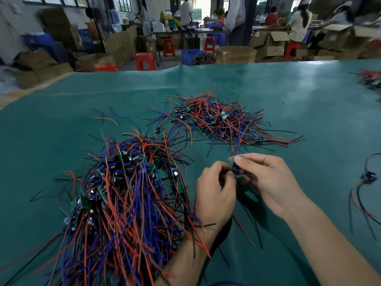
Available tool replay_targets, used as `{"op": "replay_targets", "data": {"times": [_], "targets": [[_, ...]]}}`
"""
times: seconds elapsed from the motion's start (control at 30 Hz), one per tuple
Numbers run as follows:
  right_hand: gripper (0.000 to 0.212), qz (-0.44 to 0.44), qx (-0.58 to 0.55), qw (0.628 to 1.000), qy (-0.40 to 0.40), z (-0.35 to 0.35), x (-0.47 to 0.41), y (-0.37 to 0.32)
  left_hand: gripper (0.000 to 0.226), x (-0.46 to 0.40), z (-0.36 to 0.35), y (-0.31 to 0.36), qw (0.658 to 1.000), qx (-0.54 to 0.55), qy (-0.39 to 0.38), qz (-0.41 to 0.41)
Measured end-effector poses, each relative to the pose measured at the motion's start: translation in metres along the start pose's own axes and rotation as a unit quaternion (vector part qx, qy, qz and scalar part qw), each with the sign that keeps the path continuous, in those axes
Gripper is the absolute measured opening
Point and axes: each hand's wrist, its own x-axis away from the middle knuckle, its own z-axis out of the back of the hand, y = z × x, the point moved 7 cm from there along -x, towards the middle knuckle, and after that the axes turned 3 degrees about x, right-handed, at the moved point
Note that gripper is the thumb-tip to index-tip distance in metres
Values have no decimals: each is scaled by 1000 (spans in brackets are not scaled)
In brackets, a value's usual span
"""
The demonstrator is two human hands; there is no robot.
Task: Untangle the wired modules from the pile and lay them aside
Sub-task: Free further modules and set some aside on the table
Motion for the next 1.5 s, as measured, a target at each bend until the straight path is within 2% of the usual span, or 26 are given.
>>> {"op": "replay_targets", "data": {"times": [0.1, 0.23, 0.37, 0.43, 0.53, 0.6, 0.73, 0.83, 0.93, 1.0, 1.03, 1.07, 1.13, 1.17, 1.23, 1.27, 1.37, 1.5], "targets": [[17, -1, -22, 999, -25, -1, 1, -2, 18, 0, 0, 1, 1000, 3, 4, 5], [9, 1, -28, 999, -37, 0, 0, -2, 10, 2, 2, 0, 998, 47, 18, 30], [6, 63, 46, 997, 1, 6, -3, -6, 11, 1, 0, -4, 999, 40, 1, 36], [16, 123, 126, 984, 41, 14, -5, -11, 16, 0, 0, -3, 999, 22, -5, 23], [15, 192, 232, 949, 97, 25, -6, -18, 20, 0, -2, 1, 1000, -17, -25, -5], [14, 217, 253, 933, 137, 34, -7, -22, 17, 0, -2, 1, 999, -32, -31, -17], [19, 237, 221, 912, 250, 67, -5, -36, 16, 2, -4, 5, 997, -49, -42, -32], [12, 231, 153, 897, 345, 100, 1, -42, 18, 4, -6, 9, 995, -66, -52, -48], [10, 196, 74, 856, 473, 134, 14, -38, 17, 5, -3, 9, 995, -73, -27, -60], [12, 153, 49, 831, 533, 143, 20, -33, 16, 2, 2, 1, 998, -45, 1, -31], [14, 136, 57, 837, 527, 141, 19, -32, 16, 1, 3, -2, 999, -32, 11, -17], [16, 126, 75, 863, 484, 131, 13, -32, 17, 1, 4, -2, 999, -25, 20, -10], [19, 116, 148, 930, 317, 89, -2, -28, 19, 2, 6, 0, 999, -21, 31, -10], [19, 113, 200, 946, 227, 62, -5, -24, 20, 2, 6, 1, 999, -19, 33, -12], [15, 131, 286, 942, 115, 19, -1, -17, 21, 2, 5, 2, 999, -26, 25, -25], [12, 155, 308, 933, 100, 8, 2, -17, 21, 2, 4, 3, 999, -37, 19, -34], [9, 211, 326, 913, 125, 4, 6, -24, 19, 2, 1, 5, 998, -51, -4, -49], [12, 249, 230, 914, 221, 38, 9, -47, 17, 3, -7, 10, 994, -75, -43, -68]]}}
